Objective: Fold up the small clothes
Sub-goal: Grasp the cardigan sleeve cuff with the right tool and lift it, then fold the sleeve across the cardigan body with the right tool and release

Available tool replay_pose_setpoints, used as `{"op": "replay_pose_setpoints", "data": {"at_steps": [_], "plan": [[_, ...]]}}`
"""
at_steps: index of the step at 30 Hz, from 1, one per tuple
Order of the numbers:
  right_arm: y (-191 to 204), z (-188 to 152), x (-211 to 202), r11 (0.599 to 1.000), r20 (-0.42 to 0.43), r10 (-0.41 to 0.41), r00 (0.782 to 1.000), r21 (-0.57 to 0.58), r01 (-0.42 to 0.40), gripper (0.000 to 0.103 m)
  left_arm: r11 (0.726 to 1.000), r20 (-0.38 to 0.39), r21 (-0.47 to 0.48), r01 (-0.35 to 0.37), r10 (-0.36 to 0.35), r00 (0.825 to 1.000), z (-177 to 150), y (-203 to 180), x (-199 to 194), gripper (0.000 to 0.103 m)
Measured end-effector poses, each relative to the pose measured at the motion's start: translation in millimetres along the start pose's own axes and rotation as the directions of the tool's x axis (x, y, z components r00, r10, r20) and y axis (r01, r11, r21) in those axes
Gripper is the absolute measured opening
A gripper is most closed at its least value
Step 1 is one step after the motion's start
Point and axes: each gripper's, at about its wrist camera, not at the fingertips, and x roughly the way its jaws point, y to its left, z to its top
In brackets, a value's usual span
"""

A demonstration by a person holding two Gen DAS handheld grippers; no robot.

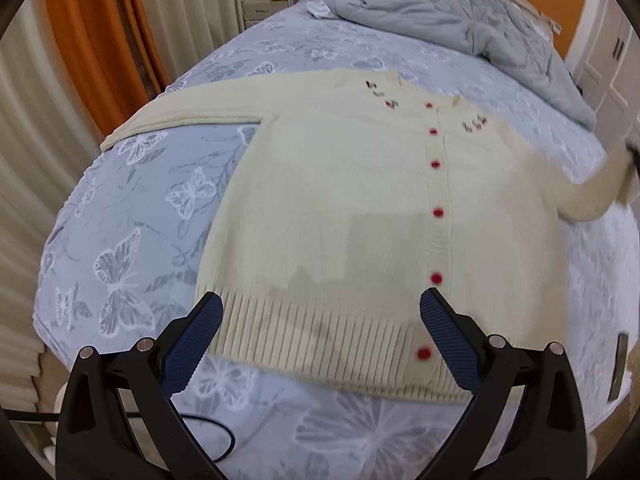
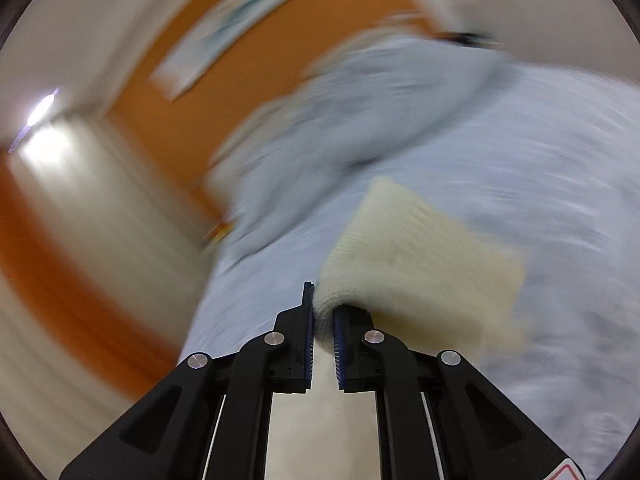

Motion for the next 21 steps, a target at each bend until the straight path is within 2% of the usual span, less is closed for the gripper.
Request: {"op": "replay_pose_setpoints", "data": {"at_steps": [1, 2, 4, 6, 8, 9, 12, 15, 16, 18, 19, 20, 21], "plan": [[23, -6, 14, 0.998, -0.032, 0.042, 0.999, -0.036, -0.043, 0.009, 1.000, 0.009, -0.016, 0.006, -0.006, 1.000, 5, 2, 1, 0.097], [58, -20, 41, 0.990, -0.103, 0.105, 0.989, -0.084, -0.114, 0.012, 0.999, 0.017, -0.034, 0.018, -0.017, 1.000, 11, 5, 2, 0.097], [101, -53, 86, 0.971, -0.226, 0.141, 0.964, -0.158, -0.179, 0.015, 0.996, 0.033, -0.073, 0.047, -0.044, 0.998, 24, 10, 3, 0.097], [130, -98, 134, 0.954, -0.366, 0.091, 0.926, -0.236, -0.187, 0.026, 0.988, 0.054, -0.121, 0.093, -0.087, 0.995, 41, 15, 5, 0.097], [134, -133, 160, 0.948, -0.455, 0.024, 0.890, -0.273, -0.165, 0.029, 0.979, 0.071, -0.151, 0.135, -0.125, 0.990, 58, 17, 10, 0.098], [131, -140, 160, 0.949, -0.459, 0.008, 0.888, -0.275, -0.151, 0.029, 0.974, 0.077, -0.167, 0.155, -0.144, 0.987, 71, 18, 15, 0.098], [97, -141, 135, 0.973, -0.431, -0.022, 0.902, -0.215, -0.079, 0.044, 0.950, 0.087, -0.210, 0.231, -0.217, 0.972, 100, 22, 32, 0.098], [35, -132, 101, 0.992, -0.397, -0.088, 0.913, -0.116, 0.045, 0.047, 0.914, 0.099, -0.264, 0.309, -0.293, 0.951, 135, 15, 69, 0.098], [28, -144, 92, 0.993, -0.393, -0.104, 0.913, -0.095, 0.073, 0.050, 0.913, 0.085, -0.274, 0.302, -0.290, 0.953, 144, 10, 84, 0.098], [-3, -140, 80, 0.990, -0.389, -0.129, 0.912, 0.009, 0.144, 0.050, 0.911, 0.040, -0.294, 0.288, -0.290, 0.956, 159, 1, 118, 0.098], [-15, -139, 78, 0.986, -0.387, -0.130, 0.913, 0.051, 0.162, 0.050, 0.908, -0.015, -0.330, 0.260, -0.280, 0.960, 164, -6, 144, 0.098], [-29, -140, 79, 0.979, -0.381, -0.130, 0.915, 0.097, 0.179, 0.050, 0.898, -0.044, -0.356, 0.259, -0.293, 0.955, 164, -9, 160, 0.098], [-37, -137, 83, 0.972, -0.377, -0.130, 0.917, 0.132, 0.192, 0.050, 0.889, -0.100, -0.398, 0.226, -0.287, 0.953, 164, -15, 185, 0.097]]}}
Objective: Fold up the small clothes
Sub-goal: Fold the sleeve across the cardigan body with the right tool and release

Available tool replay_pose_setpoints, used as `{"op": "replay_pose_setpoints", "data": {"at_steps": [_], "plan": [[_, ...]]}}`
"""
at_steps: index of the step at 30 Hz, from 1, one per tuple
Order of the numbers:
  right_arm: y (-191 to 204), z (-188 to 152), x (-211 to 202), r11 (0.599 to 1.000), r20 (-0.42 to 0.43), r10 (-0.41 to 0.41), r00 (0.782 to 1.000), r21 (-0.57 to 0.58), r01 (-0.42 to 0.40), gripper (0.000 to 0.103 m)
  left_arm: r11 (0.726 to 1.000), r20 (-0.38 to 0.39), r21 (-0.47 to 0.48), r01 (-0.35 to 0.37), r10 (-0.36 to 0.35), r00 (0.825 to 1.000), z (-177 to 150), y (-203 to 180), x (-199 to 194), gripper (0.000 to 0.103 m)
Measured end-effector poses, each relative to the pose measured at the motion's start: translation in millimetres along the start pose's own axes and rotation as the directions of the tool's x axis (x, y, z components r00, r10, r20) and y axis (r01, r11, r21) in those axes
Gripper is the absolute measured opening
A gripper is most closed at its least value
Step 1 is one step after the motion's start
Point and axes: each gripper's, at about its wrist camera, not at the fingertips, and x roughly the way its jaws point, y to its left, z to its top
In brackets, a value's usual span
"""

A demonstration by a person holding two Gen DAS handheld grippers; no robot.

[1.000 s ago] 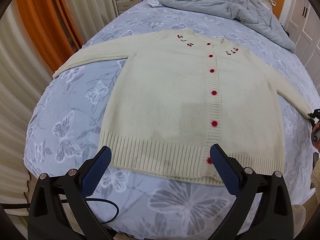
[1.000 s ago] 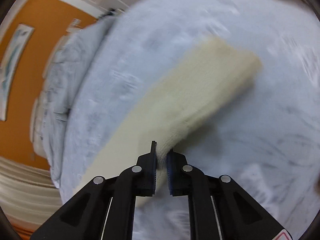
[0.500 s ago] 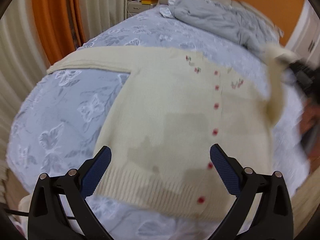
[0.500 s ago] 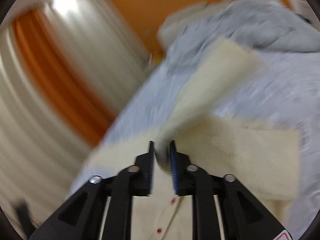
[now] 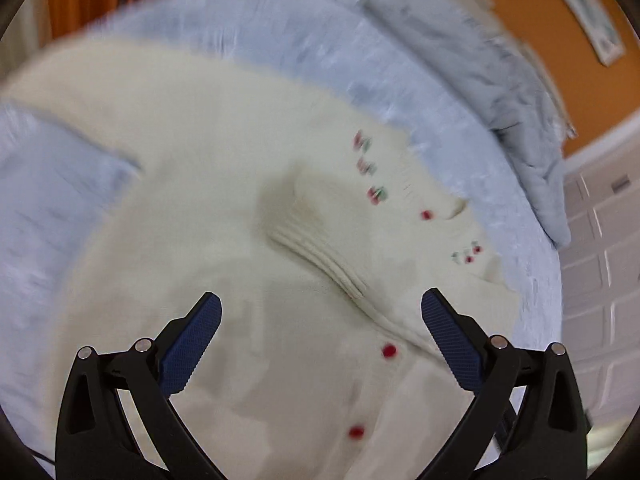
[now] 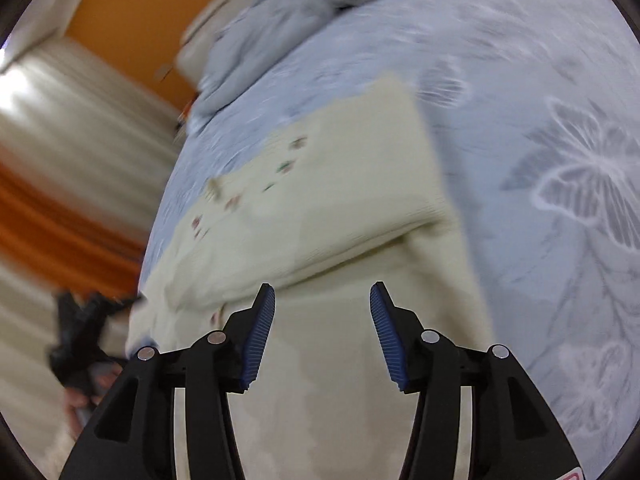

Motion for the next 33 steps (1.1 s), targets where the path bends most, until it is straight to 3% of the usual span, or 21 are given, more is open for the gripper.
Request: {"op": "replay_pose_setpoints", "data": {"at_steps": [2, 5, 6, 7, 8, 9, 13, 15, 17, 18, 19, 20, 22, 24, 26, 27, 30, 31, 32, 33], "plan": [[-12, 0, 6, 0.997, 0.007, 0.026, 1.000, 0.074, -0.026, 0.053, 0.999, -0.034, -0.051, 0.002, -0.004, 0.999, 1, 0, 23, 0.093], [-22, 5, 26, 0.983, 0.019, 0.033, 0.999, 0.178, -0.036, 0.055, 0.997, -0.026, -0.082, -0.002, 0.000, 1.000, 2, -7, 37, 0.075], [-25, 8, 31, 0.978, 0.024, 0.025, 0.999, 0.207, -0.029, 0.055, 0.998, -0.001, -0.063, -0.015, 0.015, 1.000, 5, -14, 39, 0.049], [-24, 11, 35, 0.974, 0.034, 0.019, 0.999, 0.226, -0.026, 0.052, 0.999, 0.002, -0.029, -0.023, 0.023, 1.000, 12, -19, 41, 0.015], [-20, 19, 39, 0.975, 0.046, 0.022, 0.999, 0.221, -0.031, 0.023, 1.000, 0.004, 0.002, -0.015, 0.015, 1.000, 17, -25, 43, 0.012], [-12, 27, 37, 0.980, 0.069, 0.037, 0.997, 0.192, -0.050, 0.010, 1.000, 0.026, 0.024, -0.006, 0.006, 1.000, 23, -31, 40, 0.010], [28, 36, 2, 0.989, 0.224, 0.130, 0.966, 0.036, -0.141, 0.010, 0.988, 0.208, 0.119, 0.103, -0.126, 0.970, 44, -54, -7, 0.010], [30, 26, 7, 0.996, 0.230, 0.084, 0.970, -0.021, -0.081, 0.010, 0.986, 0.241, 0.127, 0.107, -0.135, 0.961, 44, -49, -11, 0.010], [3, 13, 48, 0.998, 0.104, -0.053, 0.993, 0.031, 0.050, 0.006, 0.990, 0.169, 0.130, 0.049, -0.071, 0.983, 41, -37, 21, 0.010], [-10, 7, 61, 0.996, 0.070, -0.077, 0.995, 0.060, 0.073, 0.003, 0.991, 0.099, 0.133, -0.004, -0.009, 0.995, 36, -29, 48, 0.010], [-16, 3, 59, 0.998, 0.123, -0.026, 0.992, 0.067, 0.018, 0.004, 0.989, 0.078, 0.146, -0.020, 0.009, 0.997, 29, -20, 63, 0.012], [-13, 4, 58, 0.997, 0.112, -0.033, 0.993, 0.071, 0.025, 0.007, 0.983, 0.142, 0.182, 0.006, -0.032, 0.989, 21, -16, 59, 0.013], [3, 6, 52, 0.996, 0.108, -0.078, 0.991, 0.053, 0.072, 0.012, 0.974, 0.193, 0.229, 0.002, -0.047, 0.980, 12, -19, 56, 0.013], [26, 4, 33, 0.991, 0.173, -0.133, 0.976, -0.008, 0.136, 0.015, 0.975, 0.205, 0.223, 0.019, -0.066, 0.976, 12, -19, 56, 0.014], [46, 0, 15, 0.975, 0.283, -0.201, 0.938, -0.034, 0.220, 0.019, 0.975, 0.226, 0.216, 0.042, -0.092, 0.970, 9, -14, 55, 0.014], [52, 3, 12, 0.973, 0.313, -0.197, 0.929, -0.051, 0.224, 0.019, 0.976, 0.239, 0.212, 0.054, -0.105, 0.965, 7, -13, 54, 0.014], [71, 24, 35, 0.961, 0.276, -0.195, 0.941, -0.137, 0.239, 0.019, 0.976, 0.254, 0.207, 0.066, -0.119, 0.960, 2, 0, 60, 0.014], [70, 33, 58, 0.950, 0.237, -0.230, 0.944, -0.155, 0.270, 0.018, 0.976, 0.257, 0.207, 0.069, -0.123, 0.959, 2, 0, 61, 0.014], [55, 35, 75, 0.931, 0.185, -0.299, 0.936, -0.159, 0.328, 0.006, 0.976, 0.257, 0.206, 0.074, -0.127, 0.958, 3, 2, 63, 0.014], [44, 37, 96, 0.909, 0.131, -0.366, 0.921, -0.163, 0.384, 0.004, 0.976, 0.256, 0.203, 0.081, -0.133, 0.958, 3, 7, 63, 0.014]]}}
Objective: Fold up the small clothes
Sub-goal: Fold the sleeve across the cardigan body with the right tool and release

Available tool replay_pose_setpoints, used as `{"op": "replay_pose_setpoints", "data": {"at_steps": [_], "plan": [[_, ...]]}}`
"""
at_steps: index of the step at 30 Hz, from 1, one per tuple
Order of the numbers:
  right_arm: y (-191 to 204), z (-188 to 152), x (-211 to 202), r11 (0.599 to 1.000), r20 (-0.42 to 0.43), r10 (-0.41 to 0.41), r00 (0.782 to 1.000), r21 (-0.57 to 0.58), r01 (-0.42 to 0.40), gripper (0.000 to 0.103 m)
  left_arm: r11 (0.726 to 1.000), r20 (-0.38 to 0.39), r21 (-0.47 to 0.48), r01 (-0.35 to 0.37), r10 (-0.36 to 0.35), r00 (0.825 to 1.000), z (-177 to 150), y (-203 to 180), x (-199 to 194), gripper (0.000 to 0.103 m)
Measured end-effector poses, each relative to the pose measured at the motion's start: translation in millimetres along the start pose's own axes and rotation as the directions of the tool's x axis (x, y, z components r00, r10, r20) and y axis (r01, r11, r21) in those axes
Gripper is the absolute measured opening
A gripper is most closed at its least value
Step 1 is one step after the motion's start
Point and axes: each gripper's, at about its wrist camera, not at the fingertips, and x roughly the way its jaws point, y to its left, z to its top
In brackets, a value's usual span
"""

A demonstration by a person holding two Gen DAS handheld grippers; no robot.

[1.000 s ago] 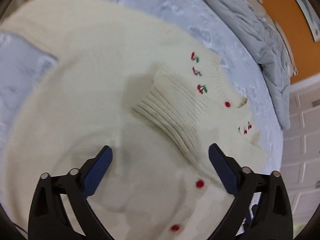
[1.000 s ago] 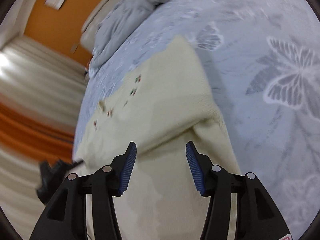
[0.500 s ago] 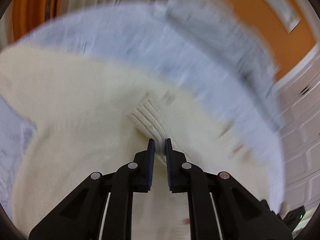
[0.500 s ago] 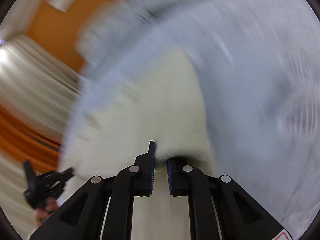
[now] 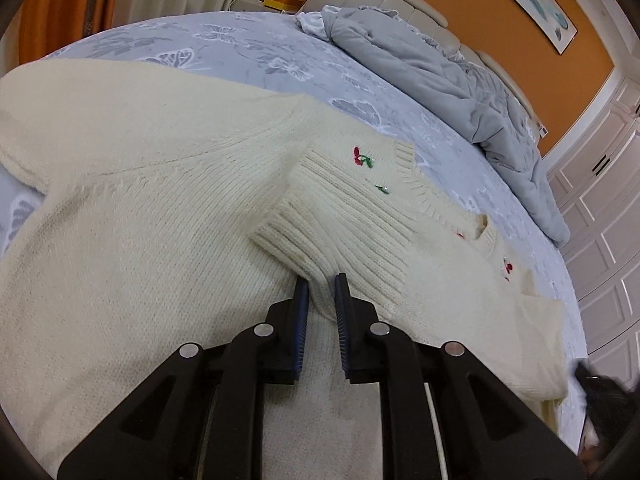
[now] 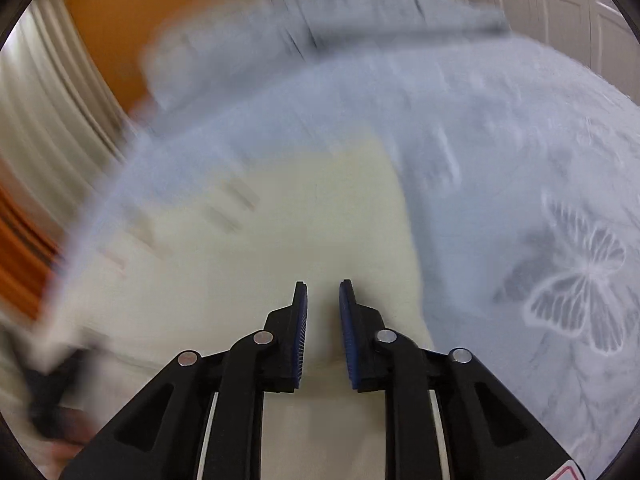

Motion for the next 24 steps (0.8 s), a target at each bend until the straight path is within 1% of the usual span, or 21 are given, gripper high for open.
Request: {"op": "replay_pose_setpoints", "data": {"at_steps": [1, 2, 3, 4, 6, 7, 8, 9, 10, 11, 12, 13, 14, 15, 17, 18, 19, 21, 22, 23, 24], "plan": [[-8, -7, -4, 1.000, 0.040, 0.018, 0.999, -0.002, -0.018, 0.004, 1.000, -0.001, -0.008, 0.009, -0.009, 1.000, -2, 5, -2, 0.014], [-3, -7, -16, 1.000, 0.053, -0.005, 0.999, 0.004, 0.005, 0.007, 1.000, -0.002, -0.009, 0.010, -0.010, 1.000, -2, 5, -2, 0.014], [2, -7, -23, 1.000, 0.034, -0.012, 0.999, 0.015, 0.011, 0.012, 1.000, -0.003, -0.008, 0.009, -0.009, 1.000, -1, 4, -2, 0.014], [8, -13, -42, 0.998, 0.051, 0.040, 0.998, 0.041, -0.042, 0.017, 1.000, -0.007, -0.011, 0.010, -0.010, 1.000, 0, 4, -2, 0.014], [15, -36, -67, 0.995, 0.062, 0.093, 0.994, 0.026, -0.095, 0.019, 0.998, -0.024, -0.042, 0.036, -0.037, 0.999, 2, 11, -6, 0.016], [22, -56, -78, 0.996, 0.041, 0.093, 0.995, -0.012, -0.092, 0.022, 0.994, -0.045, -0.090, 0.057, -0.061, 0.997, 6, 18, -13, 0.018], [23, -73, -86, 0.995, 0.025, 0.096, 0.995, -0.040, -0.095, 0.024, 0.985, -0.053, -0.159, 0.067, -0.077, 0.996, 9, 30, -26, 0.029], [18, -101, -98, 0.991, -0.009, 0.105, 0.994, -0.077, -0.105, 0.025, 0.965, -0.029, -0.249, 0.078, -0.088, 0.996, 12, 49, -44, 0.038], [13, -125, -105, 0.989, -0.042, 0.108, 0.993, -0.100, -0.112, 0.025, 0.937, 0.020, -0.339, 0.085, -0.084, 0.996, 14, 71, -64, 0.060], [12, -141, -108, 0.986, -0.073, 0.111, 0.991, -0.114, -0.119, 0.025, 0.912, 0.061, -0.402, 0.084, -0.065, 0.996, 17, 90, -79, 0.073], [10, -152, -111, 0.984, -0.102, 0.117, 0.988, -0.123, -0.129, 0.025, 0.881, 0.107, -0.466, 0.079, -0.032, 0.994, 21, 113, -96, 0.077], [10, -162, -115, 0.982, -0.120, 0.120, 0.985, -0.133, -0.136, 0.026, 0.843, 0.145, -0.534, 0.057, 0.025, 0.989, 32, 146, -116, 0.085], [10, -171, -123, 0.980, -0.128, 0.117, 0.985, -0.147, -0.136, 0.029, 0.815, 0.153, -0.579, 0.015, 0.090, 0.984, 42, 175, -128, 0.089], [9, -172, -125, 0.979, -0.138, 0.119, 0.983, -0.151, -0.139, 0.032, 0.789, 0.152, -0.613, -0.032, 0.158, 0.976, 53, 203, -137, 0.089], [12, -172, -126, 0.978, -0.169, 0.122, 0.978, -0.148, -0.147, 0.041, 0.736, 0.120, -0.667, -0.119, 0.264, 0.957, 71, 244, -143, 0.092], [14, -170, -125, 0.979, -0.176, 0.118, 0.977, -0.147, -0.145, 0.043, 0.704, 0.089, -0.691, -0.162, 0.305, 0.948, 80, 264, -142, 0.092], [15, -169, -123, 0.979, -0.182, 0.114, 0.977, -0.148, -0.142, 0.048, 0.658, 0.047, -0.725, -0.201, 0.339, 0.940, 87, 288, -137, 0.092], [24, -176, -125, 0.979, -0.199, 0.085, 0.976, -0.167, -0.119, 0.053, 0.613, 0.060, -0.767, -0.189, 0.363, 0.930, 97, 309, -137, 0.091], [28, -178, -124, 0.979, -0.205, 0.073, 0.976, -0.173, -0.110, 0.058, 0.593, 0.049, -0.779, -0.203, 0.379, 0.924, 105, 312, -135, 0.087], [32, -177, -121, 0.979, -0.211, 0.064, 0.975, -0.178, -0.103, 0.060, 0.588, 0.020, -0.775, -0.230, 0.388, 0.922, 113, 312, -130, 0.065], [35, -177, -120, 0.979, -0.211, 0.056, 0.976, -0.180, -0.095, 0.061, 0.599, -0.001, -0.760, -0.253, 0.389, 0.921, 120, 310, -125, 0.040]]}}
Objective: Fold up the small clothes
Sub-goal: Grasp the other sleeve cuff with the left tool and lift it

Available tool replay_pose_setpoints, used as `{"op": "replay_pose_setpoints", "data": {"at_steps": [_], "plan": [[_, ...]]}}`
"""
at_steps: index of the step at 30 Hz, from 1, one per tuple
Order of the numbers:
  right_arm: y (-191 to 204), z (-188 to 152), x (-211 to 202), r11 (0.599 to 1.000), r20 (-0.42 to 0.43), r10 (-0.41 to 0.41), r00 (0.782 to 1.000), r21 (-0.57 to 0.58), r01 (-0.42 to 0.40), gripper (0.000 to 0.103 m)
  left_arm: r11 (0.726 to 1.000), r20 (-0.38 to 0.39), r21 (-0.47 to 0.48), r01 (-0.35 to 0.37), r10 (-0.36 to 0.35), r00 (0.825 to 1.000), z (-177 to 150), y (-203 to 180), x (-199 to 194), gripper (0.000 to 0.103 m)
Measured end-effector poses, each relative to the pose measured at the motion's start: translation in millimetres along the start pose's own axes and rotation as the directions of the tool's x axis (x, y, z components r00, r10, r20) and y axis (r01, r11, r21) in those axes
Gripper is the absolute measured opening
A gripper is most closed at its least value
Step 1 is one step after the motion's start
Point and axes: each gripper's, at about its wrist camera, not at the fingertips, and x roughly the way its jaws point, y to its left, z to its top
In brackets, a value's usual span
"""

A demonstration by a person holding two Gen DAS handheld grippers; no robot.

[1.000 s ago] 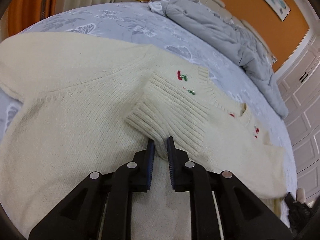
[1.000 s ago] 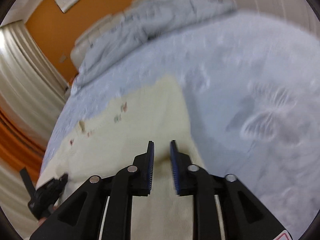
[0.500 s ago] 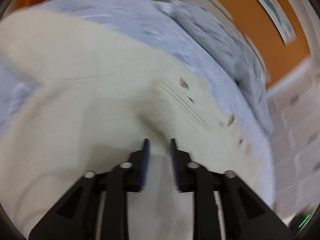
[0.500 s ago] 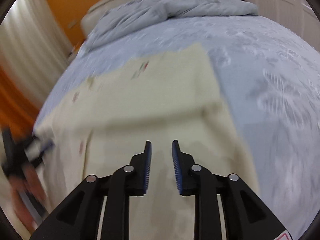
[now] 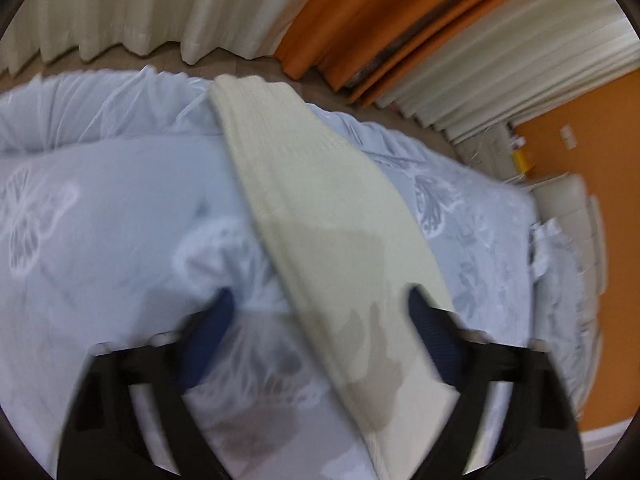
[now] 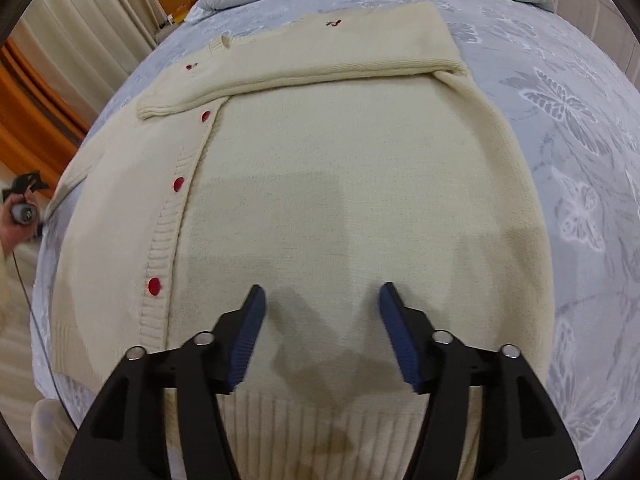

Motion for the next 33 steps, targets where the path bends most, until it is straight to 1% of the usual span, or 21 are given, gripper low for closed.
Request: {"op": "replay_pose_setpoints", "data": {"at_steps": [1, 2, 3, 5, 6, 8, 10, 12, 13, 14, 15, 16, 17, 19, 22, 24, 25, 27, 29, 31, 33], "plan": [[1, -5, 1, 1.000, -0.001, -0.005, 1.000, 0.001, 0.005, 0.061, 0.999, -0.061, 0.037, 0.009, -0.006, 0.998, 1, -12, 7, 0.009], [3, -8, 0, 1.000, 0.000, -0.009, 1.000, 0.005, 0.009, 0.061, 0.999, -0.088, 0.043, 0.009, -0.005, 0.996, 0, -23, 7, 0.008], [2, -9, 0, 1.000, 0.001, -0.004, 1.000, 0.016, 0.004, 0.061, 0.998, -0.065, 0.042, 0.037, -0.034, 0.997, -1, -29, -3, 0.008], [-3, -9, 0, 0.998, 0.005, 0.021, 1.000, 0.053, -0.022, 0.061, 0.980, -0.002, 0.150, 0.134, -0.135, 0.991, -15, -66, -37, 0.008], [-6, -10, -1, 0.997, 0.007, 0.031, 0.999, 0.069, -0.031, 0.061, 0.940, -0.008, 0.266, 0.213, -0.219, 0.976, -37, -97, -61, 0.008], [-10, -8, -1, 0.994, 0.013, 0.048, 0.999, 0.101, -0.049, 0.060, 0.852, -0.052, 0.405, 0.332, -0.341, 0.939, -79, -137, -98, 0.008], [-15, -6, -1, 0.987, 0.018, 0.071, 0.997, 0.143, -0.073, 0.060, 0.725, -0.182, 0.503, 0.470, -0.442, 0.878, -146, -173, -131, 0.008], [-21, -5, -2, 0.978, 0.027, 0.090, 0.996, 0.186, -0.094, 0.060, 0.624, -0.342, 0.538, 0.567, -0.453, 0.823, -217, -192, -145, 0.010], [-24, -4, -4, 0.972, 0.034, 0.095, 0.995, 0.210, -0.100, 0.060, 0.571, -0.437, 0.556, 0.605, -0.419, 0.796, -264, -199, -144, 0.014], [-29, -2, -6, 0.966, 0.043, 0.096, 0.994, 0.238, -0.103, 0.060, 0.541, -0.487, 0.566, 0.622, -0.390, 0.781, -296, -198, -141, 0.021], [-34, 0, -9, 0.961, 0.052, 0.094, 0.994, 0.257, -0.105, 0.060, 0.525, -0.525, 0.580, 0.623, -0.344, 0.779, -328, -194, -134, 0.049], [-38, 2, -13, 0.957, 0.062, 0.095, 0.994, 0.269, -0.108, 0.060, 0.538, -0.528, 0.609, 0.583, -0.273, 0.804, -359, -183, -124, 0.068], [-41, 7, -18, 0.956, 0.081, 0.094, 0.992, 0.272, -0.113, 0.060, 0.556, -0.525, 0.613, 0.562, -0.244, 0.815, -378, -170, -118, 0.069], [-45, 17, -26, 0.960, 0.106, 0.086, 0.991, 0.256, -0.111, 0.060, 0.571, -0.542, 0.594, 0.566, -0.236, 0.807, -391, -147, -113, 0.069], [-42, 46, -27, 0.964, 0.142, 0.122, 0.982, 0.217, -0.151, 0.060, 0.622, -0.534, 0.531, 0.575, -0.282, 0.797, -361, -115, -117, 0.077], [-31, 79, -19, 0.954, 0.158, 0.176, 0.972, 0.215, -0.208, 0.060, 0.680, -0.505, 0.459, 0.572, -0.330, 0.797, -330, -96, -119, 0.083], [-27, 90, -16, 0.954, 0.161, 0.185, 0.969, 0.206, -0.217, 0.060, 0.724, -0.482, 0.410, 0.555, -0.345, 0.806, -313, -89, -116, 0.084], [0, 122, -11, 0.975, 0.188, 0.161, 0.969, 0.120, -0.185, 0.060, 0.785, -0.456, 0.363, 0.502, -0.320, 0.830, -287, -84, -105, 0.084], [45, 148, -4, 0.994, 0.212, 0.106, 0.971, -0.052, -0.097, 0.060, 0.841, -0.431, 0.327, 0.432, -0.275, 0.860, -265, -77, -90, 0.084], [88, 165, 8, 0.975, 0.206, 0.076, 0.976, -0.221, -0.029, 0.060, 0.866, -0.409, 0.310, 0.393, -0.252, 0.877, -252, -78, -78, 0.084], [139, 177, 32, 0.916, 0.203, 0.023, 0.979, -0.396, 0.061, 0.060, 0.866, -0.421, 0.305, 0.396, -0.251, 0.872, -247, -85, -69, 0.082]]}}
